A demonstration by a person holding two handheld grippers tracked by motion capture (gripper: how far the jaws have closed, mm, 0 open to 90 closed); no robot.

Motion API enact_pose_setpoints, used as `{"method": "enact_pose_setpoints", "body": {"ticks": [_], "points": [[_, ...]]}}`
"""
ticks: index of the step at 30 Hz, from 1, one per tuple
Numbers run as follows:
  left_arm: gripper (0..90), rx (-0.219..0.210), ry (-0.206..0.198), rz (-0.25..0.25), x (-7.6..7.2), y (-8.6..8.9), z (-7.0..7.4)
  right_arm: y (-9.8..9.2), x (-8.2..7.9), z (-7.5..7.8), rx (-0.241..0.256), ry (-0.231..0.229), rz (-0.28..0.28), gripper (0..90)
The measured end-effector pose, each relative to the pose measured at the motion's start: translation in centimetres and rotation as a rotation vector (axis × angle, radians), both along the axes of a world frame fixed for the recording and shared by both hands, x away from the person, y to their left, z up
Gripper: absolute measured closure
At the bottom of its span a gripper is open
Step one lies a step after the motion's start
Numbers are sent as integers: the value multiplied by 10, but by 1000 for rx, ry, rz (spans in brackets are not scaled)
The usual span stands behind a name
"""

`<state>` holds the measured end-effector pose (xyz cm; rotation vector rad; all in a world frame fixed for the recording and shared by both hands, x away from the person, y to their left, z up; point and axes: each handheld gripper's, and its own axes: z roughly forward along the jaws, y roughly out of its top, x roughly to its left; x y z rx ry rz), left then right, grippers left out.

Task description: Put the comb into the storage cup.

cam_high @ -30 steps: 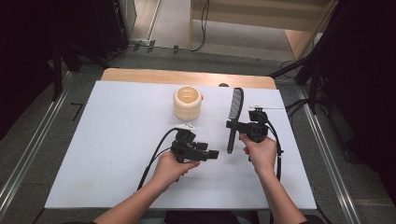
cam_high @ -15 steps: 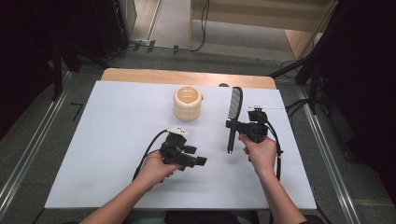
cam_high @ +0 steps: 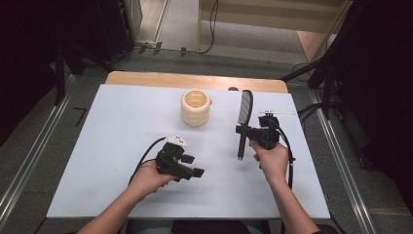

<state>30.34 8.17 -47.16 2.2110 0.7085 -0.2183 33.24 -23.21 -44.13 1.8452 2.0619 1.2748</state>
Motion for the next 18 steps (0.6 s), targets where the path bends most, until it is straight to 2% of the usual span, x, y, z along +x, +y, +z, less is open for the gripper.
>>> {"method": "enact_pose_setpoints", "body": {"ticks": [2, 8, 18], "points": [[292, -3, -3, 4, -1, 4, 1, 1, 0, 0, -2, -1, 1, 696], [292, 32, -32, -10, -2, 13, 0, 0, -1, 0, -2, -12, 3, 696], [292, 71, -74, 0, -7, 33, 0, 0, -2, 2, -4, -28, 2, 696]]}}
